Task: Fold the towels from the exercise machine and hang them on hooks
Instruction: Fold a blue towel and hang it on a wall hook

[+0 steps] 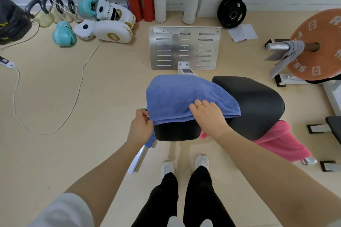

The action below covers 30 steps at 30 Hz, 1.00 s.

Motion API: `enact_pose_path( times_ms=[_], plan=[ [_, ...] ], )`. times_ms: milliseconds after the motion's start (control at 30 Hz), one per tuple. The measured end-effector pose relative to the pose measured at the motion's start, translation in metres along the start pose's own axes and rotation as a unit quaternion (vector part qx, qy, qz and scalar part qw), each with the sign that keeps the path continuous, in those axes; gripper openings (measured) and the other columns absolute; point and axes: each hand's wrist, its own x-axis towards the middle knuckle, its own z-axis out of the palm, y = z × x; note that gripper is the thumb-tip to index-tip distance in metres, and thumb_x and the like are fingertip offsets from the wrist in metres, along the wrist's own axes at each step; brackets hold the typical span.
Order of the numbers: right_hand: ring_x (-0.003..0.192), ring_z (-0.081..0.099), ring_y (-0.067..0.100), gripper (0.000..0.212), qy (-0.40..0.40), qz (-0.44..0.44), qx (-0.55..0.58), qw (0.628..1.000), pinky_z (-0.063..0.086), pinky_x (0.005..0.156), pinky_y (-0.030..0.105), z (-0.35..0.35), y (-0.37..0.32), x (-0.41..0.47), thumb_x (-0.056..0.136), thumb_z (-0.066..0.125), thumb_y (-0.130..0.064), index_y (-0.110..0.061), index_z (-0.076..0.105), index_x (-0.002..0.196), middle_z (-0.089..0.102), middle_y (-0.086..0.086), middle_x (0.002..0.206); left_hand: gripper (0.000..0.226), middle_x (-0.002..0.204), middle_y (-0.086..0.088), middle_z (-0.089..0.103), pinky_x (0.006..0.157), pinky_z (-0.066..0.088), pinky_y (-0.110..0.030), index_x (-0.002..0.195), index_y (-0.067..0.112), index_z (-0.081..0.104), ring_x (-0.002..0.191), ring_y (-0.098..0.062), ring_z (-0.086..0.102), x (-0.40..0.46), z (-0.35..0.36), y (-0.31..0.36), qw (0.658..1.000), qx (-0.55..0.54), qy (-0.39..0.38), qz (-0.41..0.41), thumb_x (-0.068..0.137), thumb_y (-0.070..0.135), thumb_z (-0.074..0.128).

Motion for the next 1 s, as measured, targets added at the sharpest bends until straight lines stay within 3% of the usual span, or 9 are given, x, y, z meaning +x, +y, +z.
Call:
enact_pose_path(
  times_ms=[100, 167, 300, 433, 600, 700, 800, 933, 1000],
  plan=[
    [0.07, 0.061, 0.021, 0.054, -0.034, -0.013, 0.019, 0.999, 0.045, 0.057, 0.029, 0.002, 0.004, 0.001, 0.053, 0.086, -0.015, -0.011, 0.059, 0.1, 0.063, 0.005, 0.09, 0.022, 0.095, -0.012, 0.058, 0.07, 0.049, -0.032, 0.107, 0.006, 0.047, 0.082, -0.026, 0.059, -0.001, 0.008, 0.014, 0.962, -0.235, 0.0, -0.139, 0.097, 0.022, 0.037],
    [0.063, 0.052, 0.02, 0.048, -0.055, -0.019, 0.032, 0.998, 0.039, 0.055, 0.029, 0.0, 0.008, -0.001, 0.056, 0.082, -0.009, -0.011, 0.055, 0.096, 0.058, 0.005, 0.085, 0.026, 0.087, -0.007, 0.057, 0.074, 0.051, -0.032, 0.101, 0.009, 0.052, 0.08, -0.021, 0.057, -0.002, 0.009, 0.02, 0.934, -0.307, 0.004, -0.181, 0.098, 0.031, 0.04],
    [0.057, 0.036, 0.016, 0.048, -0.079, -0.026, 0.035, 0.996, 0.028, 0.047, 0.028, -0.004, 0.013, -0.012, 0.05, 0.081, -0.005, -0.013, 0.051, 0.087, 0.035, 0.0, 0.074, 0.016, 0.086, -0.003, 0.056, 0.077, 0.049, -0.03, 0.093, 0.011, 0.054, 0.081, -0.016, 0.055, -0.004, 0.004, 0.022, 0.922, -0.336, -0.022, -0.193, 0.094, 0.028, 0.053],
    [0.048, 0.026, 0.014, 0.053, -0.058, -0.055, -0.012, 0.997, 0.016, 0.039, 0.025, -0.002, 0.012, -0.019, 0.022, 0.086, -0.009, -0.016, 0.056, 0.066, 0.045, -0.001, 0.058, 0.017, 0.081, -0.01, 0.054, 0.072, 0.05, -0.026, 0.077, 0.009, 0.05, 0.077, -0.021, 0.052, -0.005, -0.007, 0.019, 0.927, -0.323, -0.075, -0.174, 0.091, 0.016, 0.057],
    [0.059, 0.055, 0.026, 0.048, 0.069, 0.172, 0.016, 0.983, 0.042, 0.05, 0.031, 0.018, 0.019, -0.032, 0.048, 0.081, -0.004, -0.008, 0.061, 0.091, 0.059, 0.009, 0.075, 0.011, 0.079, -0.007, 0.061, 0.049, 0.049, -0.02, 0.094, 0.006, 0.055, 0.055, -0.011, 0.06, -0.009, -0.017, 0.029, 0.9, -0.375, -0.158, -0.155, 0.093, 0.002, 0.044],
    [0.081, 0.059, 0.032, 0.053, 0.021, 0.255, 0.025, 0.966, 0.046, 0.062, 0.037, 0.024, 0.03, -0.043, 0.065, 0.074, -0.005, -0.006, 0.054, 0.114, 0.059, 0.019, 0.106, 0.023, 0.1, -0.007, 0.065, 0.065, 0.059, -0.025, 0.112, 0.008, 0.054, 0.079, -0.016, 0.067, -0.009, -0.014, 0.033, 0.858, -0.458, -0.172, -0.159, 0.094, 0.003, 0.041],
    [0.092, 0.056, 0.033, 0.053, -0.032, 0.286, 0.05, 0.956, 0.045, 0.068, 0.038, 0.033, 0.034, -0.045, 0.075, 0.066, -0.009, -0.008, 0.047, 0.124, 0.052, 0.019, 0.119, 0.017, 0.085, -0.008, 0.06, 0.062, 0.058, -0.023, 0.103, 0.005, 0.053, 0.053, -0.01, 0.063, -0.01, -0.013, 0.038, 0.868, -0.457, -0.136, -0.143, 0.094, 0.003, 0.04],
    [0.087, 0.054, 0.033, 0.035, -0.013, 0.309, 0.108, 0.945, 0.039, 0.055, 0.035, 0.031, 0.037, -0.037, 0.079, 0.058, -0.002, -0.004, 0.05, 0.113, 0.053, 0.018, 0.111, 0.014, 0.099, -0.014, 0.06, 0.059, 0.056, -0.021, 0.106, 0.001, 0.052, 0.078, -0.018, 0.065, -0.007, -0.013, 0.042, 0.889, -0.438, -0.075, -0.108, 0.093, 0.003, 0.046],
    [0.093, 0.051, 0.031, 0.028, -0.012, 0.344, 0.17, 0.923, 0.037, 0.057, 0.035, 0.022, 0.041, -0.035, 0.087, 0.044, -0.002, -0.005, 0.044, 0.115, 0.048, 0.015, 0.114, 0.013, 0.096, -0.013, 0.061, 0.057, 0.055, -0.019, 0.105, 0.002, 0.05, 0.075, -0.017, 0.065, -0.007, -0.015, 0.05, 0.899, -0.427, -0.044, -0.084, 0.093, 0.002, 0.048]
  ],
)
